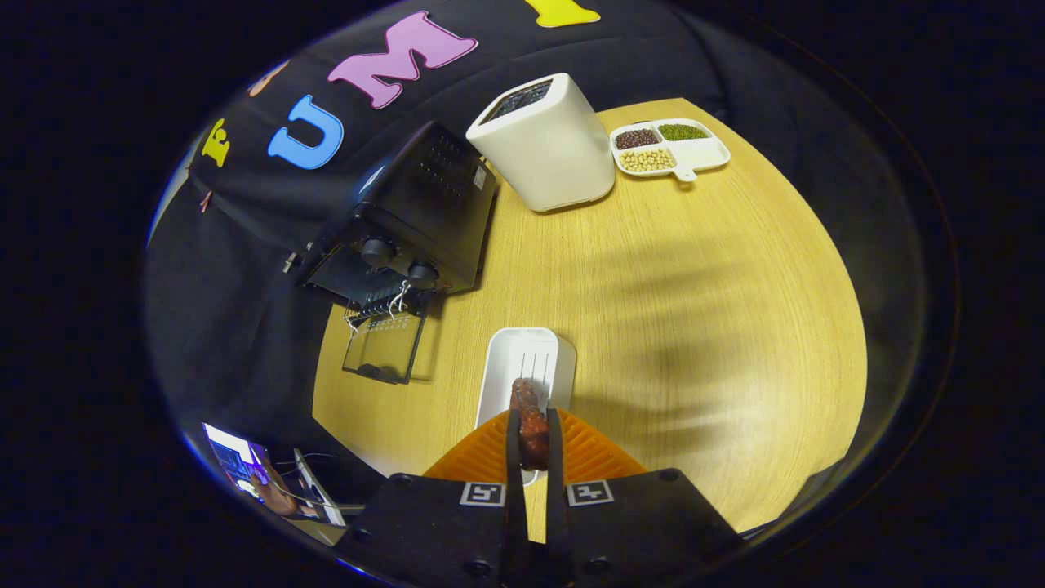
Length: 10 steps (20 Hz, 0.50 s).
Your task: Open the toaster oven, put the food inside, and close the toaster oven door.
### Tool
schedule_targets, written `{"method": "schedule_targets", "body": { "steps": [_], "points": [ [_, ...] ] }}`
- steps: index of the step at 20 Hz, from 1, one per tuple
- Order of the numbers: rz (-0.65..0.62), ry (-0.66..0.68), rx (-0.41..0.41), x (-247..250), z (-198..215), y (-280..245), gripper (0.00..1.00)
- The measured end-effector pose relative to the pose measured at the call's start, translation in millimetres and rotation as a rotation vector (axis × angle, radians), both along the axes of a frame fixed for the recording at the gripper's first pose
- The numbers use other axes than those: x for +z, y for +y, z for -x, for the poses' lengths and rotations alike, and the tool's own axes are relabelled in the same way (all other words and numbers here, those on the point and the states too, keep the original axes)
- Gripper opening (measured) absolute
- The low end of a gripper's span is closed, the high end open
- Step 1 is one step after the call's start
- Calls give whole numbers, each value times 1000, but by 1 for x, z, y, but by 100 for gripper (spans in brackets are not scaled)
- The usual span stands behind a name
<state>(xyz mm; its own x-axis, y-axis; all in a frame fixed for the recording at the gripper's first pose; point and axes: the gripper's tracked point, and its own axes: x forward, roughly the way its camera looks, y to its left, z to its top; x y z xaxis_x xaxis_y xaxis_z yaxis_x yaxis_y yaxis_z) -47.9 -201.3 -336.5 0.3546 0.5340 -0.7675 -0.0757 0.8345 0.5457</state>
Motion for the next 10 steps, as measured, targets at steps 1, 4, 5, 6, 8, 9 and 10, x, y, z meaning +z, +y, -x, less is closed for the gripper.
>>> {"method": "schedule_targets", "body": {
  "steps": [1, 4, 5, 6, 8, 9, 10],
  "points": [
    [-1, -25, 2, 8, -1, 3, 12],
    [-17, -98, -18, 43, -4, 15, 13],
    [-31, -129, -18, 59, -5, 24, 12],
    [-43, -162, -15, 75, -5, 34, 12],
    [-64, -222, 1, 106, -5, 60, 12],
    [-76, -249, 9, 121, -4, 74, 12],
    [-90, -273, 17, 136, -2, 89, 12]
  ]
}}
